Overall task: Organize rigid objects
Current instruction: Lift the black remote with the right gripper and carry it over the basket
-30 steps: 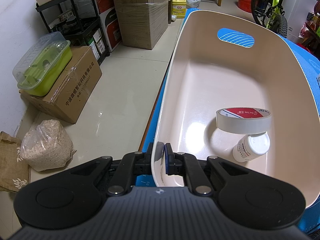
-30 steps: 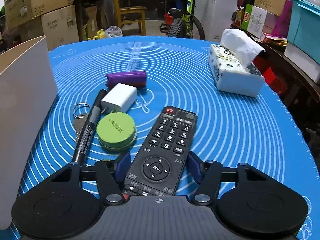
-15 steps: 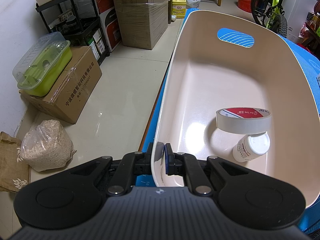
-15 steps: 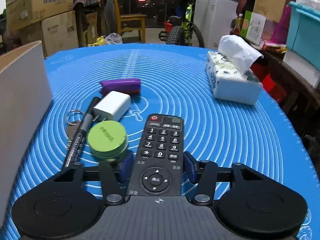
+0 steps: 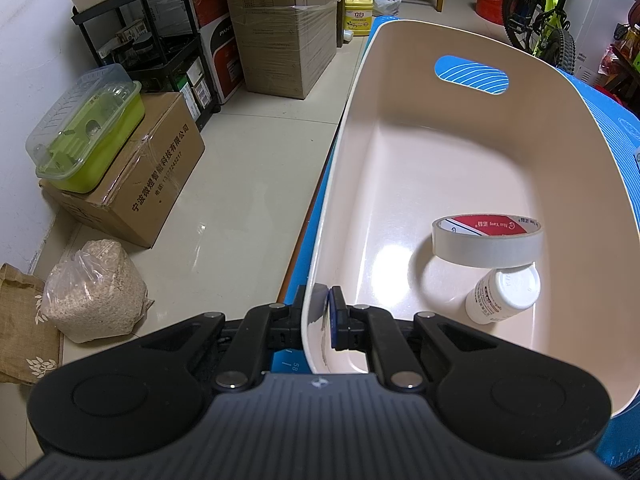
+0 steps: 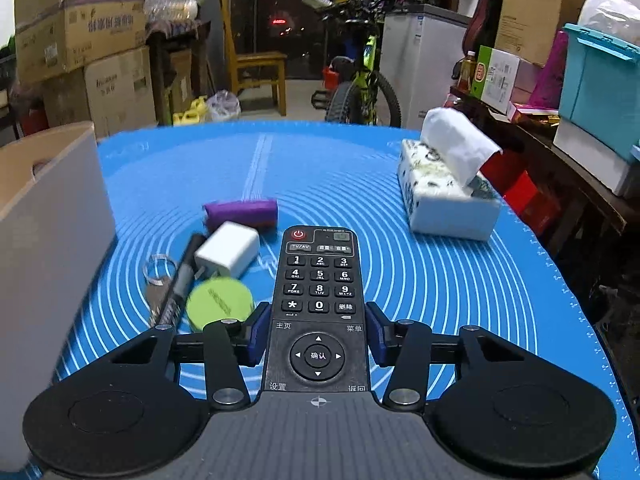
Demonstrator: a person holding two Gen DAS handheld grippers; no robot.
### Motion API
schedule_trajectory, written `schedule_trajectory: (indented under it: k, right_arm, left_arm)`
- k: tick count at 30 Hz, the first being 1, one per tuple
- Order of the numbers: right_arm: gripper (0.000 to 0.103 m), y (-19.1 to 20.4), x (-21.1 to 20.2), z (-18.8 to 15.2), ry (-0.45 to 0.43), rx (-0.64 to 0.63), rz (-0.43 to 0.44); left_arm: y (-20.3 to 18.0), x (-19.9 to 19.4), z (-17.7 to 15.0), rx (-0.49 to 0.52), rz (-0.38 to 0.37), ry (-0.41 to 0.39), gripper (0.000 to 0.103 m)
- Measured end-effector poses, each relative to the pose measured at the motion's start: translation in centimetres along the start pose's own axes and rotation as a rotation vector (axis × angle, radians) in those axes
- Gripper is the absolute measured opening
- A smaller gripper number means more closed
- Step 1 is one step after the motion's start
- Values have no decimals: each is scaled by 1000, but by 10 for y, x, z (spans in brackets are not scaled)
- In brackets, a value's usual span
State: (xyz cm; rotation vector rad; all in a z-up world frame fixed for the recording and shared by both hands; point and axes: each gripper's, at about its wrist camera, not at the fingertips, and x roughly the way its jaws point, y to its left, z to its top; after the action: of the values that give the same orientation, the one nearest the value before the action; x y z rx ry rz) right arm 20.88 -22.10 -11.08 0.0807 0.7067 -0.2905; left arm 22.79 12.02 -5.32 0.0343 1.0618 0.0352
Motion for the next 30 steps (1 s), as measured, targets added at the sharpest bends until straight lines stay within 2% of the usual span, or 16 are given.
schedule_trajectory:
  k: [7, 16, 24, 30]
  right_arm:
    - [54, 8, -26, 17, -84, 13, 33]
    - [54, 52, -76, 52, -209, -25, 187]
    - [54, 114, -94, 69, -216, -134, 339]
    - [54, 164, -92, 66, -141, -249, 421]
  left_arm:
    - [2, 0, 0, 2, 1, 1, 12]
    - [2, 0, -1, 3, 3, 0, 12]
    - [3, -1, 0, 7, 6, 3, 12]
    - [2, -1, 1, 9, 7, 2, 12]
